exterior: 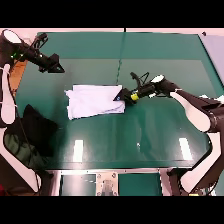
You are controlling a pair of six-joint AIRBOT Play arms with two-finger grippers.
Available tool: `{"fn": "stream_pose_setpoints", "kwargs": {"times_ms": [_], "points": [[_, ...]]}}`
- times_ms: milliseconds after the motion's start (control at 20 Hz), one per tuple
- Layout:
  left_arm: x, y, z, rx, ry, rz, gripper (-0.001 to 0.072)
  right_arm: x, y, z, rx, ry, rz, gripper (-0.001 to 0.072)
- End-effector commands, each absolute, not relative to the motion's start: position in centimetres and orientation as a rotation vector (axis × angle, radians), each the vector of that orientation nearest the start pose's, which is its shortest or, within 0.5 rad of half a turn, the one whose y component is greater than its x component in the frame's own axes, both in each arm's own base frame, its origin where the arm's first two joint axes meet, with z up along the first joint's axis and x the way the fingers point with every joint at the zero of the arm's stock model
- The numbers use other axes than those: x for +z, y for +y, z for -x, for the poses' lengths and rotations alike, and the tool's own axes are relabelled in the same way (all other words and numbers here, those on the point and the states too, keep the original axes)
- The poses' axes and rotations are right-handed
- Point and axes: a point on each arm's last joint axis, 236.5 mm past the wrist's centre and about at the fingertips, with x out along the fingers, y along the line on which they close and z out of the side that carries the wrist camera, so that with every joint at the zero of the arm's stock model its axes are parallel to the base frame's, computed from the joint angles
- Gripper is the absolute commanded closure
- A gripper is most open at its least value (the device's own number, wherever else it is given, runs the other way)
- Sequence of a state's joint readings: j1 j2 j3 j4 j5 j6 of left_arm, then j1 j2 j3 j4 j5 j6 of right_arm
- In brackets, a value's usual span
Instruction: Fold the shirts.
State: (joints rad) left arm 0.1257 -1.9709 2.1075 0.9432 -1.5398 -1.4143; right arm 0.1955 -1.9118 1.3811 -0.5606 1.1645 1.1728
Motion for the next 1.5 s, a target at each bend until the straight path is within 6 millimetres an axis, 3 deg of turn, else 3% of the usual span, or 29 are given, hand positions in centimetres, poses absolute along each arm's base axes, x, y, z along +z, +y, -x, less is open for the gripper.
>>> {"fn": "stream_pose_setpoints", "kwargs": {"times_ms": [0,150,250,300,400,450,550,650,750,900,1050,1150,1250,1350,1450], "points": [[4.2,-7.4,-52.2,-0.507,1.286,0.403,0.0683,-7.6,30.2,-41.3,0.860,1.435,-0.610,0.0690],[4.1,-7.5,-51.7,-0.514,1.307,0.403,0.0682,-1.8,31.3,-43.3,0.949,1.346,-0.596,0.0695],[4.1,-7.5,-51.4,-0.520,1.317,0.404,0.0682,4.6,30.0,-45.3,0.976,1.247,-0.595,0.0695],[4.2,-7.6,-51.4,-0.524,1.318,0.408,0.0682,8.4,28.3,-46.5,0.970,1.179,-0.598,0.0695],[4.2,-7.7,-51.3,-0.521,1.320,0.415,0.0682,14.9,22.8,-48.9,0.852,1.062,-0.617,0.0695],[4.2,-7.7,-51.3,-0.524,1.321,0.417,0.0682,17.6,19.0,-50.0,0.754,1.005,-0.643,0.0695],[4.5,-8.1,-51.2,-0.542,1.322,0.428,0.0682,21.3,10.6,-51.2,0.544,0.913,-0.724,0.0695],[4.7,-8.4,-51.0,-0.557,1.322,0.438,0.0682,23.5,2.1,-51.0,0.355,0.826,-0.812,0.0695],[4.7,-8.5,-50.9,-0.561,1.326,0.439,0.0682,24.7,-7.0,-49.6,0.151,0.736,-0.879,0.0695],[4.7,-8.5,-50.8,-0.564,1.331,0.438,0.0682,24.7,-18.0,-46.4,-0.087,0.639,-0.963,0.0695],[4.7,-8.5,-50.8,-0.563,1.331,0.438,0.0682,22.7,-26.7,-42.6,-0.322,0.586,-1.002,0.0695],[4.7,-8.5,-50.9,-0.562,1.327,0.438,0.0682,21.0,-30.7,-40.3,-0.428,0.560,-1.030,0.0695],[4.7,-8.5,-51.0,-0.560,1.324,0.439,0.0682,19.4,-33.3,-38.8,-0.488,0.537,-1.063,0.0695],[4.7,-8.5,-51.0,-0.560,1.324,0.439,0.0682,18.2,-34.9,-37.9,-0.531,0.514,-1.093,0.0695],[4.7,-8.5,-50.9,-0.559,1.325,0.441,0.0682,18.2,-35.3,-38.2,-0.511,0.498,-1.067,0.0695]]}}
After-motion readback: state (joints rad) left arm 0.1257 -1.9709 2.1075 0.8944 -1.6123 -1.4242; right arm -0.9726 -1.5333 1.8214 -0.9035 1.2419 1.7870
